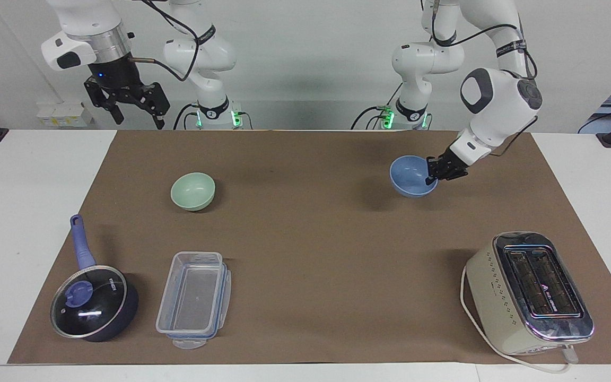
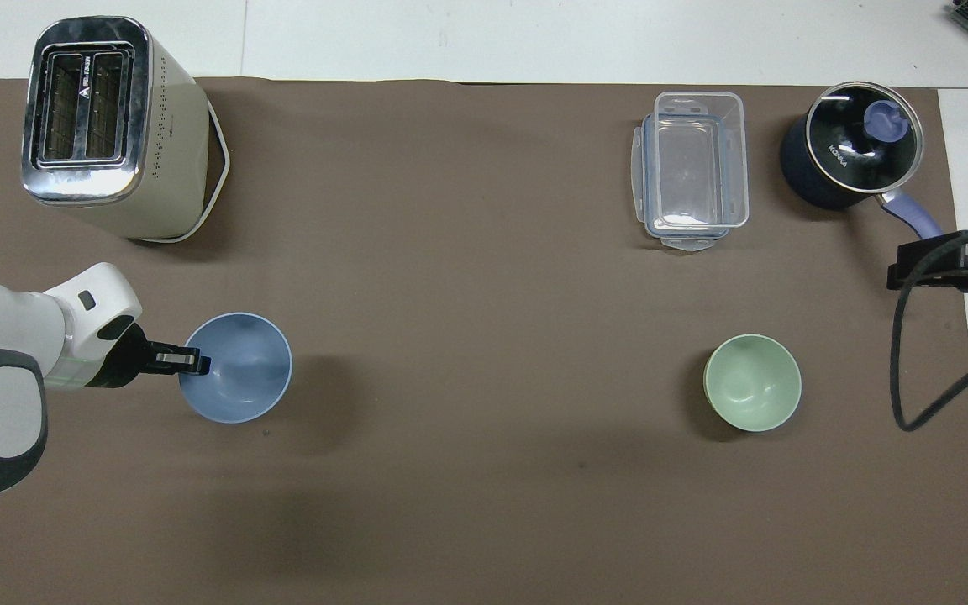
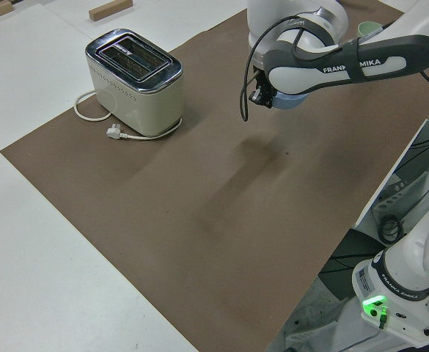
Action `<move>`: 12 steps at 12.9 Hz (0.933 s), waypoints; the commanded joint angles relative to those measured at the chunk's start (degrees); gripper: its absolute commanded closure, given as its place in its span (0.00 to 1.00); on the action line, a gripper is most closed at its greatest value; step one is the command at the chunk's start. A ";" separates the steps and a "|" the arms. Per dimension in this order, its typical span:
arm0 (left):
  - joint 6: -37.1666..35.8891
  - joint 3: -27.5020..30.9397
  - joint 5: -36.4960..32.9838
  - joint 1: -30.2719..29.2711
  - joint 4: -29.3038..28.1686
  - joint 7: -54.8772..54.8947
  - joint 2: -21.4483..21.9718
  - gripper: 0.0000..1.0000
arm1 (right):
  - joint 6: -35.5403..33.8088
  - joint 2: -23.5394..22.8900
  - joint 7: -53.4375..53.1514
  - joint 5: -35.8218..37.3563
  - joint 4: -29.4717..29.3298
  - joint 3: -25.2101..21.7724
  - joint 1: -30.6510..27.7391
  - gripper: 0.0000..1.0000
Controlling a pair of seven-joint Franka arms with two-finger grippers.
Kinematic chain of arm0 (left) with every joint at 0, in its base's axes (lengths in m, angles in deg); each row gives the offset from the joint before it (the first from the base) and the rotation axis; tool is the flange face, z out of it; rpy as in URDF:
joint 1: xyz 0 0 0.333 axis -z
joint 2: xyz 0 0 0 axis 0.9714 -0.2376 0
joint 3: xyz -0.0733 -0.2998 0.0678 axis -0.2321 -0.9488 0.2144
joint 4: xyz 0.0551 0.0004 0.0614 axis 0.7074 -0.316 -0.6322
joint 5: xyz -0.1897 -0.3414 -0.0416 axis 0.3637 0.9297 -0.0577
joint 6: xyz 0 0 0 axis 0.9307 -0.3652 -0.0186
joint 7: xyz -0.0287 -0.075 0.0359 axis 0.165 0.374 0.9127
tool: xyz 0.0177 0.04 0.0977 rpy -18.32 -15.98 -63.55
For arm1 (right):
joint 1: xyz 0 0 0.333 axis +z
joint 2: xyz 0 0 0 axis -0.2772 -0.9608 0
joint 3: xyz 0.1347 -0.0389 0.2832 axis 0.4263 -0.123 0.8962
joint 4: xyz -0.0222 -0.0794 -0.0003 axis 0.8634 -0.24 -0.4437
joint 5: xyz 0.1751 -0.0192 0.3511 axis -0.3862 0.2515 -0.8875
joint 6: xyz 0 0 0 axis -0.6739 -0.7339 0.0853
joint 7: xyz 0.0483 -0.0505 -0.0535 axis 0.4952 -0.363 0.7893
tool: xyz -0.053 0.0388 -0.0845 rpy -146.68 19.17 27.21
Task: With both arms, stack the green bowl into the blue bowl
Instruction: 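Slide the blue bowl toward the table center with the left gripper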
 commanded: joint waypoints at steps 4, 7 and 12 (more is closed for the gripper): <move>8.38 0.29 1.26 12.03 -2.09 -9.57 -0.80 1.00 | 1.36 0.04 -0.70 -1.00 0.55 0.31 -0.39 0.00; 17.44 0.29 1.26 20.38 -5.35 -16.77 -2.37 1.00 | 1.45 0.04 -0.35 -1.00 0.55 0.22 -0.48 0.00; 26.41 0.29 1.26 29.27 -5.53 -22.68 -9.40 1.00 | 1.45 0.13 0.09 -1.08 0.64 0.22 -0.48 0.00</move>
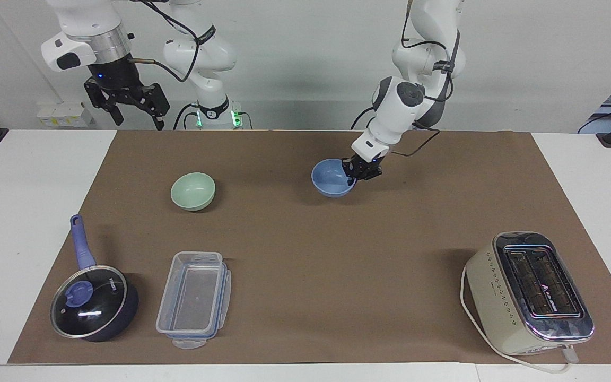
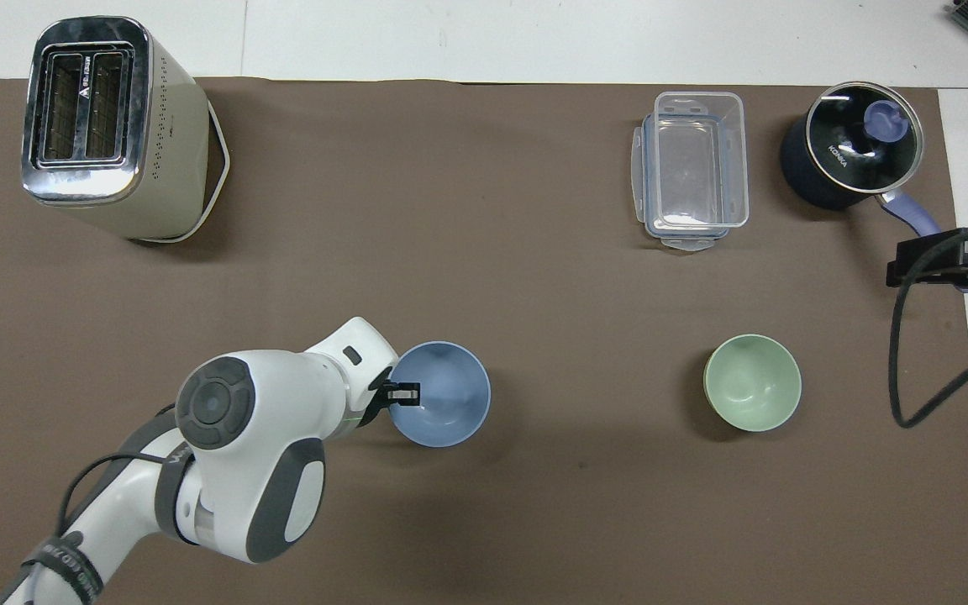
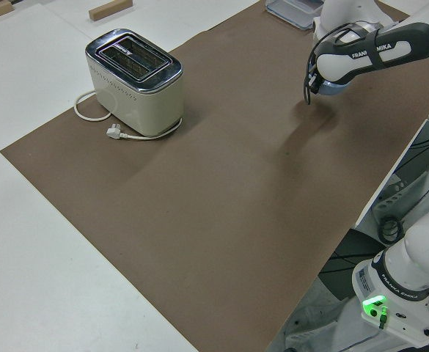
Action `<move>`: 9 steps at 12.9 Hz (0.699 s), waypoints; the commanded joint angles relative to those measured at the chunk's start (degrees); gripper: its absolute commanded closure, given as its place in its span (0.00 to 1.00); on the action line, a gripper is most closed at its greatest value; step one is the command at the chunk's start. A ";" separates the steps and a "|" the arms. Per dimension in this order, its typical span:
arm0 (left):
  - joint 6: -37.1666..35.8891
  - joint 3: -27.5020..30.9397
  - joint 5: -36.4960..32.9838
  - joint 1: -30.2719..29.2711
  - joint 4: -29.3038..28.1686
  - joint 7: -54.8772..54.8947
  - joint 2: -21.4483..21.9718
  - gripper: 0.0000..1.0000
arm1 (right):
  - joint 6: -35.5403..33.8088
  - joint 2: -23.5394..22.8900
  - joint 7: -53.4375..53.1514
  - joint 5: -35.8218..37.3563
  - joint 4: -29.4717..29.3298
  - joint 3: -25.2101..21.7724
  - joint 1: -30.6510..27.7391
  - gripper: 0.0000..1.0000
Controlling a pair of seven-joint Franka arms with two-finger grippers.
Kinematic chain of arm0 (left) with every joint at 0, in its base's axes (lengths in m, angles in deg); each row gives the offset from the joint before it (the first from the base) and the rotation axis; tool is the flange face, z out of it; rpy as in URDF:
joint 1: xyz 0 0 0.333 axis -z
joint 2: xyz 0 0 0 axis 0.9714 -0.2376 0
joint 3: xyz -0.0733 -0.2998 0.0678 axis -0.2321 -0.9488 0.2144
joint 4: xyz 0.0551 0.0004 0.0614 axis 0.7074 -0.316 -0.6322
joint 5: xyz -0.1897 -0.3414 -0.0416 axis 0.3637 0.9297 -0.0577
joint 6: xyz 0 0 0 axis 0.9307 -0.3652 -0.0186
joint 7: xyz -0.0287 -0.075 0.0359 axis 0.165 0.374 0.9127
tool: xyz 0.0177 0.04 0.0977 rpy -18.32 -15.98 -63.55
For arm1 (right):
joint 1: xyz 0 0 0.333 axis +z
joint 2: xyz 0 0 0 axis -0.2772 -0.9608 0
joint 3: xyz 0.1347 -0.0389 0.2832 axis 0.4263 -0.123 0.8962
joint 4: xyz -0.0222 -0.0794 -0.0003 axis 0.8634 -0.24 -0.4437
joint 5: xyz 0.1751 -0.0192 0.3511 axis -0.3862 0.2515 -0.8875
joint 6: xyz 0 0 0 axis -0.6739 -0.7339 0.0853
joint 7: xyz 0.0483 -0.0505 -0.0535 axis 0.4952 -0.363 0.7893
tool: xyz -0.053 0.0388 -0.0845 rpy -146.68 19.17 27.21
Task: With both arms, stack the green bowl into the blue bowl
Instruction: 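Slide the blue bowl toward the table center with the left gripper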
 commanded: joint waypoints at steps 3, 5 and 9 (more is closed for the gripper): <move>8.61 1.02 0.95 4.20 -1.30 -1.14 -6.40 1.00 | 0.98 0.26 0.26 -0.99 0.71 0.04 -0.48 0.00; 9.25 1.19 0.95 3.52 -0.69 -1.31 -6.77 0.01 | 1.33 0.44 0.26 -1.00 1.06 -0.04 -0.48 0.00; -0.99 1.54 0.43 -3.76 6.67 -0.88 -4.39 0.00 | 1.77 0.70 0.35 -0.99 1.85 -0.13 -0.57 0.00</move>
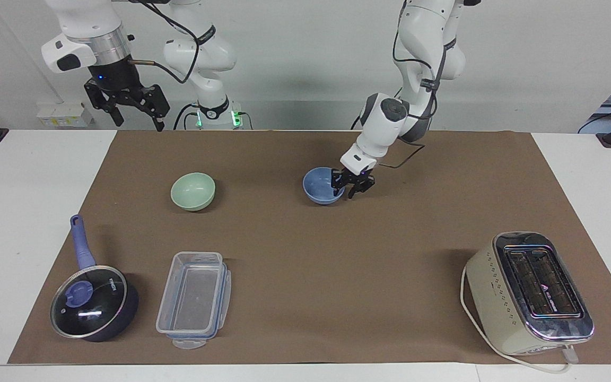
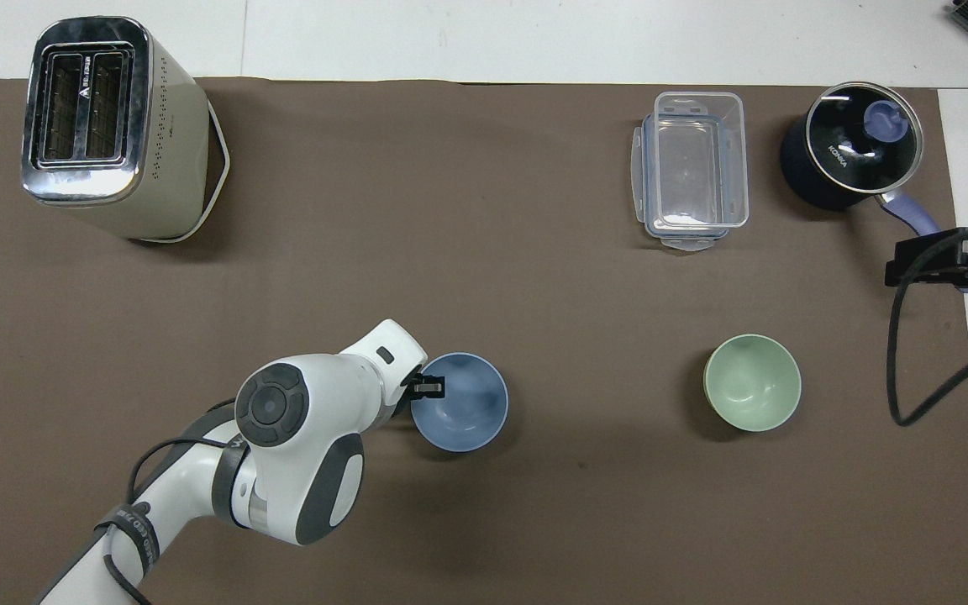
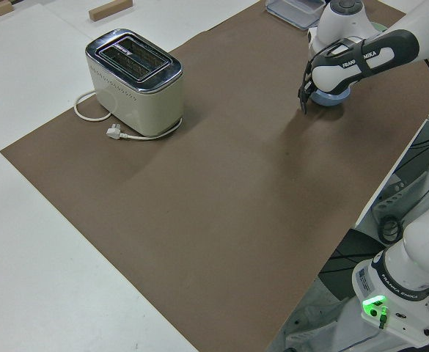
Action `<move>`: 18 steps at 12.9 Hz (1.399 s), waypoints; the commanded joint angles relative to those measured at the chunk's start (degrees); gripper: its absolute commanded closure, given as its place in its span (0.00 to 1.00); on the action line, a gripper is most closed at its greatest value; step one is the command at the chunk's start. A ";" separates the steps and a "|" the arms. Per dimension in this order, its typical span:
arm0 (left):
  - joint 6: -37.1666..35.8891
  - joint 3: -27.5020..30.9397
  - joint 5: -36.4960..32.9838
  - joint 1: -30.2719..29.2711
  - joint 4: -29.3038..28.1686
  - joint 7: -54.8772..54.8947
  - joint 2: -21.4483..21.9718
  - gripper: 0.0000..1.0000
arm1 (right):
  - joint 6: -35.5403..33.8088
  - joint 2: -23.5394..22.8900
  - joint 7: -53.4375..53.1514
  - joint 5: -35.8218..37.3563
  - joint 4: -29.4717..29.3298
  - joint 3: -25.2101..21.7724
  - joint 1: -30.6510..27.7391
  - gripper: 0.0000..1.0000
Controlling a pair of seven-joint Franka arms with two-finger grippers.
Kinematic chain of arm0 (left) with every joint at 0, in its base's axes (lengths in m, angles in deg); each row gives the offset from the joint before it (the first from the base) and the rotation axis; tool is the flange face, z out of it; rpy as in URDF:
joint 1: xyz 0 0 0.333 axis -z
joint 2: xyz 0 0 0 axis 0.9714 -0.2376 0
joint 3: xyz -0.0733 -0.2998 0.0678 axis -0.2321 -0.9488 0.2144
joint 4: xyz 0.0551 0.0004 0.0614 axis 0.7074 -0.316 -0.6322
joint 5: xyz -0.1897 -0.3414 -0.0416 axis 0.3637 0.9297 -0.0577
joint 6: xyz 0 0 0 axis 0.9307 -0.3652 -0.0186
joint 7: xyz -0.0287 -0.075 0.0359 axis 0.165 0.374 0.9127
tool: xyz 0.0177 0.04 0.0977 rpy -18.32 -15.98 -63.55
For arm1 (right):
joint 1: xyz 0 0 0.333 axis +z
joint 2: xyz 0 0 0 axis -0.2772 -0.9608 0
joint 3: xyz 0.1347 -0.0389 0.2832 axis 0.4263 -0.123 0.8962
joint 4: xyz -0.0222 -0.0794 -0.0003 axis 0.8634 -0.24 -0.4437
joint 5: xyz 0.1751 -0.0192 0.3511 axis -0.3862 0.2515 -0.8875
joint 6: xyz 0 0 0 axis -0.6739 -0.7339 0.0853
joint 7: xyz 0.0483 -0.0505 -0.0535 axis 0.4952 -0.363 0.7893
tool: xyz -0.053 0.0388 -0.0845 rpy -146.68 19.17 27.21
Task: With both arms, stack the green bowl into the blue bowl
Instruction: 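Slide the blue bowl toward the table center with the left gripper, then release the blue bowl with the left gripper while the right gripper reaches the green bowl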
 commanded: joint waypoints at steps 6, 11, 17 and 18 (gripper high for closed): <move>-28.24 0.19 -10.41 -17.38 17.60 0.80 1.07 0.00 | 9.27 3.79 7.38 -1.08 13.19 -0.17 -2.88 0.00; -43.54 0.28 -14.81 -27.50 29.55 8.68 1.60 0.00 | 20.26 4.33 9.49 -1.08 29.10 -0.17 -4.38 0.00; -58.31 0.28 -21.41 -28.22 41.61 11.60 4.74 0.00 | 42.59 2.58 12.13 -2.49 48.01 -0.26 -5.61 0.00; -57.98 0.28 -21.41 -28.30 41.61 12.83 5.29 0.00 | 44.08 1.96 12.22 -2.49 49.24 -0.26 -5.62 0.00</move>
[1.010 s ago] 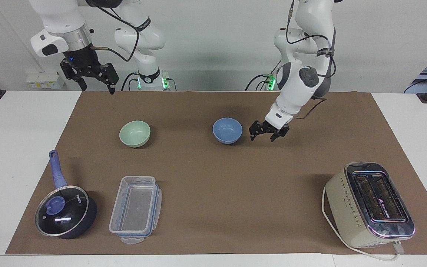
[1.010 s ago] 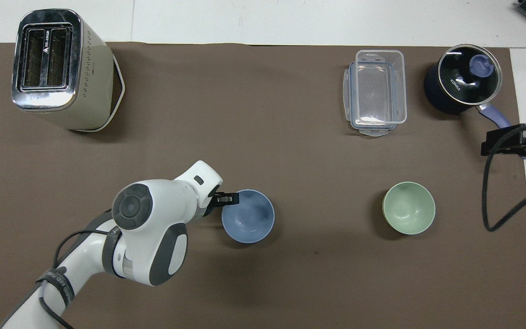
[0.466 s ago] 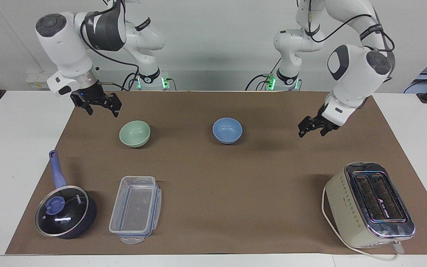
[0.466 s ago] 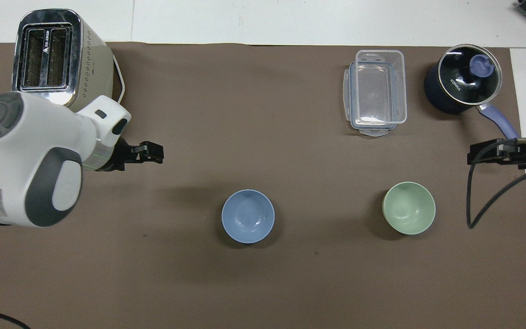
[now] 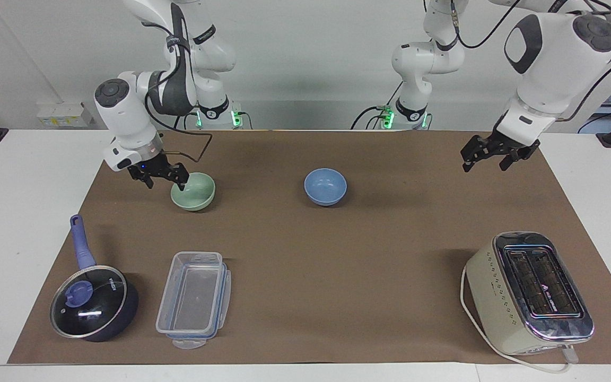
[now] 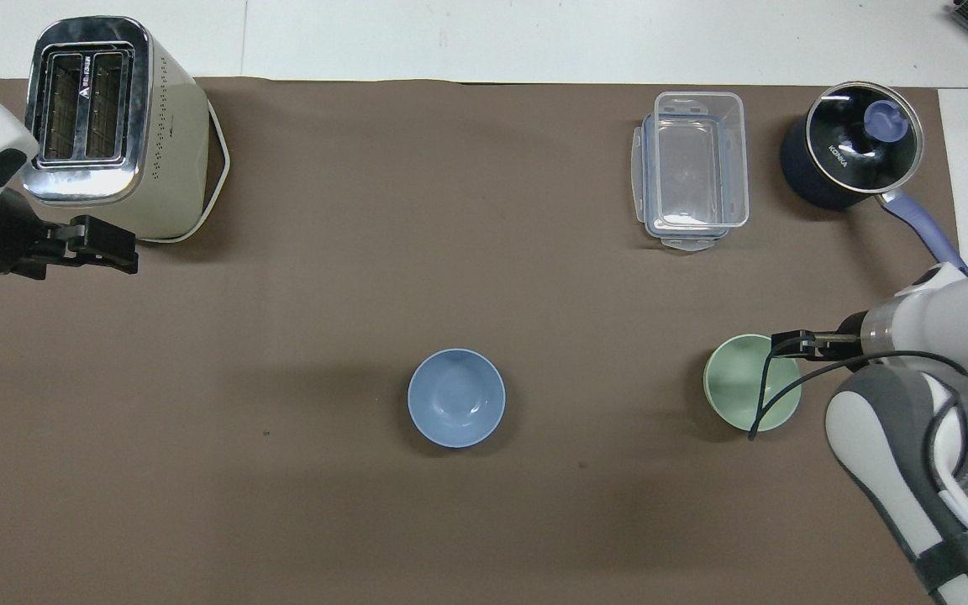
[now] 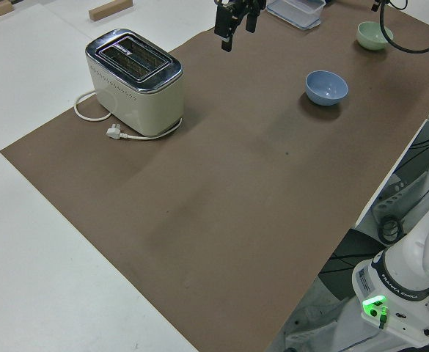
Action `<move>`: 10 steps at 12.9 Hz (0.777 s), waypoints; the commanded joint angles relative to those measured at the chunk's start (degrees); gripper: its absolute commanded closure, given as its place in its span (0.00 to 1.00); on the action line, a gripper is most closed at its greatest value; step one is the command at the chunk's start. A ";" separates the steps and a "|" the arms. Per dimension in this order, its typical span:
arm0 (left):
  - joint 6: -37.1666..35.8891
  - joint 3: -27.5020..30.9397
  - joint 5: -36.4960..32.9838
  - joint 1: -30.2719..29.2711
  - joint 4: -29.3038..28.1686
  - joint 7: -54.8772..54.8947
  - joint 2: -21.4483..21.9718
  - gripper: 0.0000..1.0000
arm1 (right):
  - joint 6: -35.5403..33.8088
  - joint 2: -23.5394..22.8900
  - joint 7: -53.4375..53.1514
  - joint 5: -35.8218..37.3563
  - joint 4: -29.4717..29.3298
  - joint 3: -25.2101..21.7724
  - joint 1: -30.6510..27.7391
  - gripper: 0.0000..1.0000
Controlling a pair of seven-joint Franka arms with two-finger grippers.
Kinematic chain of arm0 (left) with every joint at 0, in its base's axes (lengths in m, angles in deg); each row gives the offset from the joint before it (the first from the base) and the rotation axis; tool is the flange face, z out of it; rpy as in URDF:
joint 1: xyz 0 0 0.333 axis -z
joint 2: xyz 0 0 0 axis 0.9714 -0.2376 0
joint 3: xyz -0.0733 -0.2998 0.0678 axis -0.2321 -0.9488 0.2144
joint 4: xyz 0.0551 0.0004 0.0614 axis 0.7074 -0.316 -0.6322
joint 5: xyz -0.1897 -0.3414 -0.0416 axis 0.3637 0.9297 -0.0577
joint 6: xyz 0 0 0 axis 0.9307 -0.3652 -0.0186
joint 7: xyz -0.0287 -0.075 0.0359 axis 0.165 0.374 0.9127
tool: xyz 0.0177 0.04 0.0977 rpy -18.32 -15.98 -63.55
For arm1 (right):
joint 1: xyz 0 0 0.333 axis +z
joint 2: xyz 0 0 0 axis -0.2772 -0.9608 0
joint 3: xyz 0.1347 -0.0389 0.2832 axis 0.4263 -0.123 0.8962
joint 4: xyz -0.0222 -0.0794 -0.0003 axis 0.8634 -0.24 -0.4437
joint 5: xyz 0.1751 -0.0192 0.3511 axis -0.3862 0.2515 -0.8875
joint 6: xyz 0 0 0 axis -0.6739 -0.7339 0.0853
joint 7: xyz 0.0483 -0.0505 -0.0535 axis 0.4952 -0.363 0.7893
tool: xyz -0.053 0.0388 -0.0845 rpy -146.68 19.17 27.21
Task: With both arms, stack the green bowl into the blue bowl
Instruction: 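Release the blue bowl with the left gripper while the right gripper reaches the green bowl, then grasp the green bowl rim with the right gripper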
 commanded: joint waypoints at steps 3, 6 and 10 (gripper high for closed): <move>-2.41 -0.25 -1.64 -1.89 0.39 1.81 2.07 0.00 | 10.09 -2.43 4.90 -1.65 6.81 0.02 -1.49 0.00; -2.41 -0.25 -1.63 -2.26 0.39 1.89 2.07 0.00 | 12.13 -3.32 6.31 -1.65 7.61 0.11 -2.20 0.14; -2.41 -0.25 -1.63 -2.26 0.39 1.89 2.07 0.00 | 11.61 -2.97 6.22 -1.65 7.34 0.11 -2.20 0.42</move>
